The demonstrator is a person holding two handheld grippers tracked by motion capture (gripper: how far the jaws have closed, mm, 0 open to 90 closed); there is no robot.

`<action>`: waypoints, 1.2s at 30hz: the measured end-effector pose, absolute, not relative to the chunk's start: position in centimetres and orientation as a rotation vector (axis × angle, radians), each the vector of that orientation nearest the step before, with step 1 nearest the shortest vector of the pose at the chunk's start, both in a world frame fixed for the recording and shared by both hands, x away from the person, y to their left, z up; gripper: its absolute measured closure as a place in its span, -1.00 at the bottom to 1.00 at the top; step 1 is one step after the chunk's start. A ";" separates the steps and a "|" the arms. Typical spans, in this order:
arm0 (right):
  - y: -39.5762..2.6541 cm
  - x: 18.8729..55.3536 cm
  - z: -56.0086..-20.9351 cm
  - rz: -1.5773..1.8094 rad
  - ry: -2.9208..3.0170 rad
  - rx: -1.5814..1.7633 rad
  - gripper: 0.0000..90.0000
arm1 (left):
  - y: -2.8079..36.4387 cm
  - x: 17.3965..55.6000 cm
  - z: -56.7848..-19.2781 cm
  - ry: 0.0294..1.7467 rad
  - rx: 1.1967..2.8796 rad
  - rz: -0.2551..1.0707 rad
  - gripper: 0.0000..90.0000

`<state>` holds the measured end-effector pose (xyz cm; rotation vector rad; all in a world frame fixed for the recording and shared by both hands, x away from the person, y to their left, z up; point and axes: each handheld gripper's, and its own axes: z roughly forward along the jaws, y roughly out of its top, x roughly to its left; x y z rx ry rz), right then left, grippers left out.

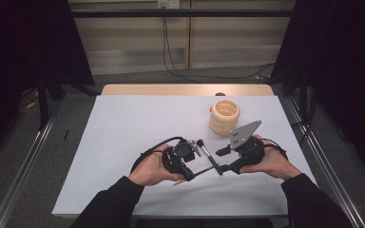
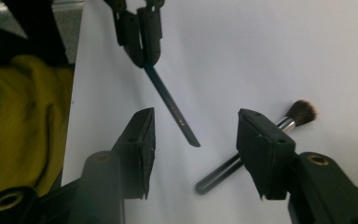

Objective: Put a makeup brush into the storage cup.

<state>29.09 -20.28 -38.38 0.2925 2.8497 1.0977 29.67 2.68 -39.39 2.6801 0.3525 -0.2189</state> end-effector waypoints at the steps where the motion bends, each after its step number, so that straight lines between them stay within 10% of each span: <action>1: -20.1 29.2 -38.4 1.085 2.872 0.274 0.12 | 2.6 29.7 -39.5 0.341 2.678 -0.220 0.85; 36: -16.9 29.5 -41.7 0.949 3.084 0.060 0.80 | 1.8 29.1 -40.3 0.268 2.700 -0.268 0.85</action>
